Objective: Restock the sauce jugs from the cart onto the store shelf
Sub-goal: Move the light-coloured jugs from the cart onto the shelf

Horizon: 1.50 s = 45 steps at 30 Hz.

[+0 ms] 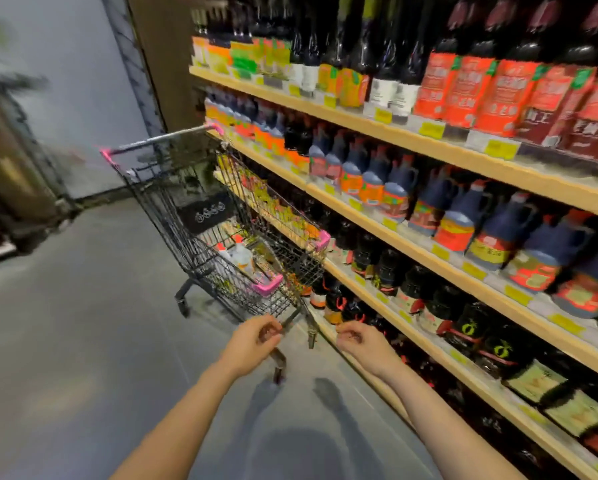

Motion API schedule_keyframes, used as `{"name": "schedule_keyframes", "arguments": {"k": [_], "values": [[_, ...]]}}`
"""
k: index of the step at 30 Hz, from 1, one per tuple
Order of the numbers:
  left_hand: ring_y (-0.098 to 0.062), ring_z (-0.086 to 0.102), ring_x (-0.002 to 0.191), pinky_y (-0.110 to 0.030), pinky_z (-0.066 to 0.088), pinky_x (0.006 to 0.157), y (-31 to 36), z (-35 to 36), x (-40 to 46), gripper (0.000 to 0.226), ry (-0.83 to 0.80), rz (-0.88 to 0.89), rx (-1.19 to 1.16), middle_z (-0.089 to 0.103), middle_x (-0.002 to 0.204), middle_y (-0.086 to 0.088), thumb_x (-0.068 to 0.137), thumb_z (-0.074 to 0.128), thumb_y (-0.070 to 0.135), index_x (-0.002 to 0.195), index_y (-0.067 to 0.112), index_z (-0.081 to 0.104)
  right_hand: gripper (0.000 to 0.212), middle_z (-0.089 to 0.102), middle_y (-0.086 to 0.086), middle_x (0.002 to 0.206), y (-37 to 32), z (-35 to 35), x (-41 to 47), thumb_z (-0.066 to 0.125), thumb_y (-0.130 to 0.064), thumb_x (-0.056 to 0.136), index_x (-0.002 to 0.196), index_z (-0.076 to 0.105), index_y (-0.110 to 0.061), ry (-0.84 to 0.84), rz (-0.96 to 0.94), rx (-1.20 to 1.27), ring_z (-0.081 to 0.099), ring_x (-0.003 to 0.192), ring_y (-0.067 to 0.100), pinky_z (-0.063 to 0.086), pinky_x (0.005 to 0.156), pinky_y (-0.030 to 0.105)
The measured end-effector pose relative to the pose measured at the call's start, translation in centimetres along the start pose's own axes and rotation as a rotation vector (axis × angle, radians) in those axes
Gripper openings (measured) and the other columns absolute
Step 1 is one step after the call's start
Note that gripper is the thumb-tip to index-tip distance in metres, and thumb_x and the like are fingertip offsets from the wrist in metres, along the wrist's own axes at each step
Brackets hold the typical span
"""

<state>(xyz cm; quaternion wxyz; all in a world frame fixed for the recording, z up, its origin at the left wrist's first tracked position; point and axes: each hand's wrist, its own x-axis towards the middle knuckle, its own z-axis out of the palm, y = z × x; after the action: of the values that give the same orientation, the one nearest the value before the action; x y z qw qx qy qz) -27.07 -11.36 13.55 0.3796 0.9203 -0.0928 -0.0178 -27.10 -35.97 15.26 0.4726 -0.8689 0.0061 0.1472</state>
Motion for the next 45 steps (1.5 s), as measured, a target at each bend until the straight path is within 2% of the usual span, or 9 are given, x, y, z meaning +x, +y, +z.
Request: {"name": "schedule_keyframes", "arguments": {"k": [9, 16, 20, 23, 29, 32, 35, 39, 45], "values": [[-0.007, 0.059, 0.080, -0.006, 0.040, 0.068, -10.2, -11.3, 5.8, 0.019, 0.086, -0.092, 0.001, 0.064, 0.087, 0.002, 0.087, 0.061, 0.016, 0.083, 0.033, 0.055, 0.023, 0.062, -0.001, 0.098, -9.2, 6.9, 12.4, 0.064, -0.016, 0.085, 0.108, 0.062, -0.016, -0.072, -0.086, -0.049, 0.056, 0.089, 0.009, 0.040, 0.068, 0.003], [-0.016, 0.061, 0.084, -0.014, 0.045, 0.073, -16.5, -15.0, 16.5, 0.010, 0.075, -0.117, 0.001, 0.065, 0.090, -0.002, 0.086, 0.061, 0.014, 0.090, 0.023, 0.062, 0.020, 0.062, -0.005, 0.103, -12.3, 8.9, 25.7, 0.065, -0.021, 0.085, 0.103, 0.058, -0.027, -0.112, -0.107, 0.027, 0.060, 0.101, 0.015, 0.047, 0.097, 0.032], [-0.014, 0.060, 0.082, -0.032, 0.051, 0.079, -19.0, -17.5, 23.8, 0.024, 0.034, -0.144, 0.009, 0.064, 0.089, -0.001, 0.086, 0.060, 0.019, 0.081, 0.041, 0.053, 0.024, 0.057, -0.009, 0.099, -14.2, 9.3, 34.5, 0.064, -0.019, 0.085, 0.107, 0.056, -0.023, -0.157, -0.078, 0.075, 0.056, 0.095, 0.010, 0.045, 0.093, 0.027], [-0.011, 0.061, 0.084, -0.026, 0.051, 0.079, -20.8, -19.6, 28.6, 0.027, 0.061, -0.151, 0.047, 0.063, 0.089, 0.004, 0.086, 0.062, 0.021, 0.080, 0.045, 0.052, 0.033, 0.056, -0.003, 0.100, -15.5, 10.1, 40.1, 0.067, -0.019, 0.083, 0.115, 0.056, -0.015, -0.177, -0.036, 0.092, 0.055, 0.081, 0.010, 0.044, 0.077, 0.024], [0.007, 0.052, 0.079, -0.010, 0.040, 0.071, -26.1, -22.3, 36.5, 0.011, 0.018, -0.135, 0.084, 0.053, 0.084, 0.023, 0.086, 0.061, 0.027, 0.091, 0.033, 0.055, 0.047, 0.054, -0.012, 0.106, -17.3, 12.5, 47.9, 0.070, -0.023, 0.082, 0.124, 0.051, -0.017, -0.174, 0.033, 0.073, 0.062, 0.106, 0.022, 0.050, 0.090, 0.032], [0.006, 0.053, 0.082, -0.012, 0.040, 0.073, -29.5, -23.0, 41.3, 0.011, -0.047, -0.114, 0.065, 0.053, 0.087, 0.023, 0.087, 0.060, 0.027, 0.094, 0.034, 0.056, 0.044, 0.058, -0.014, 0.113, -17.3, 13.8, 51.1, 0.068, -0.030, 0.082, 0.122, 0.051, -0.026, -0.159, 0.066, 0.075, 0.062, 0.107, 0.032, 0.049, 0.095, 0.044], [0.003, 0.053, 0.086, -0.015, 0.041, 0.078, -32.5, -23.3, 46.6, 0.013, -0.154, -0.063, 0.072, 0.053, 0.090, 0.021, 0.088, 0.059, 0.028, 0.101, 0.028, 0.060, 0.045, 0.055, -0.006, 0.128, -17.0, 15.6, 54.0, 0.069, -0.027, 0.082, 0.123, 0.052, -0.026, -0.083, 0.105, 0.104, 0.061, 0.107, 0.016, 0.050, 0.095, 0.039], [0.009, 0.055, 0.075, -0.004, 0.040, 0.070, -36.5, -23.5, 53.3, 0.018, -0.326, 0.031, 0.042, 0.056, 0.084, 0.011, 0.086, 0.062, 0.022, 0.099, 0.010, 0.062, 0.050, 0.056, -0.001, 0.116, -17.4, 18.2, 56.5, 0.072, -0.032, 0.079, 0.123, 0.053, -0.016, 0.007, 0.250, 0.212, 0.057, 0.081, -0.007, 0.047, 0.070, 0.009], [0.002, 0.059, 0.087, -0.005, 0.042, 0.076, -41.8, -21.5, 59.6, 0.011, -0.583, 0.101, -0.016, 0.064, 0.096, -0.003, 0.085, 0.064, 0.016, 0.094, 0.022, 0.061, 0.058, 0.047, -0.006, 0.122, -16.9, 22.4, 59.5, 0.072, -0.028, 0.079, 0.129, 0.048, -0.013, 0.153, 0.414, 0.280, 0.044, 0.115, 0.009, 0.033, 0.089, 0.018]]}}
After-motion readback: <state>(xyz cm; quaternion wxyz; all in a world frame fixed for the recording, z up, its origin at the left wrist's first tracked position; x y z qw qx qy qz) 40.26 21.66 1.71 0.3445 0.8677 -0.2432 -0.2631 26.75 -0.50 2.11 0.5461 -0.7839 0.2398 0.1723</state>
